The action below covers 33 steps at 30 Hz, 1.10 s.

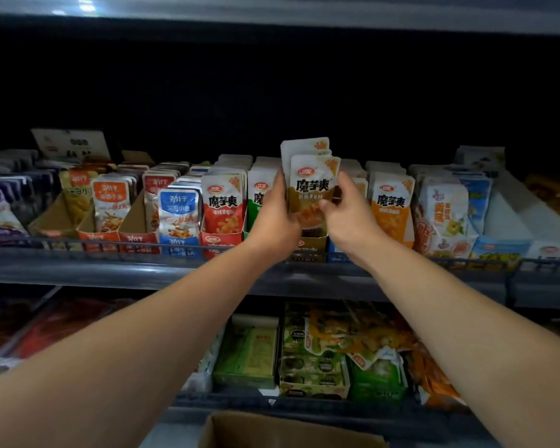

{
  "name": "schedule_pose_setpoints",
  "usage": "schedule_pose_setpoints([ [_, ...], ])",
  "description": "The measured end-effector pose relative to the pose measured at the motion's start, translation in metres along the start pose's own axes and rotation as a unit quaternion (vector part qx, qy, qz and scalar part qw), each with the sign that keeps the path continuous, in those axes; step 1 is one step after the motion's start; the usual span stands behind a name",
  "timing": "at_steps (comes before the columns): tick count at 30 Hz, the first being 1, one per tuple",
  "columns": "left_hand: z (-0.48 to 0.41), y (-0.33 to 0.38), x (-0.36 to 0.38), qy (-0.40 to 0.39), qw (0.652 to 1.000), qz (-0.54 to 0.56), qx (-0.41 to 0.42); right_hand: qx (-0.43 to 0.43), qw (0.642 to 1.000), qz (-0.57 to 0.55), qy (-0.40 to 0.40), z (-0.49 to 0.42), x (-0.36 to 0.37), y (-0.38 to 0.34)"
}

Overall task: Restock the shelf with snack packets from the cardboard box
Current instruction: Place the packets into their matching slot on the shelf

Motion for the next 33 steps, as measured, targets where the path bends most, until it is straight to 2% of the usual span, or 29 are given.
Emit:
schedule_pose_setpoints([
  [5,-0.002,-0.022,0.009,-0.019,0.987,-0.162,-0.015,-0.035,0.987,0.151,-0.035,0.007,0.001,0.013],
  [9,0.003,-0.029,0.010,-0.020,0.971,-0.238,0.005,0.016,0.978,0.205,-0.028,0.005,-0.007,0.029],
  [13,0.003,-0.033,0.004,0.015,0.975,-0.223,0.011,-0.030,0.988,0.148,-0.020,0.005,-0.011,0.024],
  [18,0.009,-0.035,-0.002,0.050,0.974,-0.218,0.021,-0.105,0.971,0.212,-0.018,0.000,-0.011,0.008],
  [26,0.011,-0.038,-0.002,0.068,0.980,-0.187,0.011,-0.106,0.938,0.329,-0.016,-0.036,-0.002,0.010],
  [33,0.012,-0.037,-0.004,0.067,0.978,-0.197,0.019,-0.132,0.929,0.347,0.007,-0.036,0.000,0.013],
])
Point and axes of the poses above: each hand's wrist, its own z-axis away from the middle knuckle, its own x-axis out of the palm, y = z × x, the point moved 6 cm from there along -z, towards the middle knuckle, and after that the axes turned 1 degree about x, right-handed, at the moved point
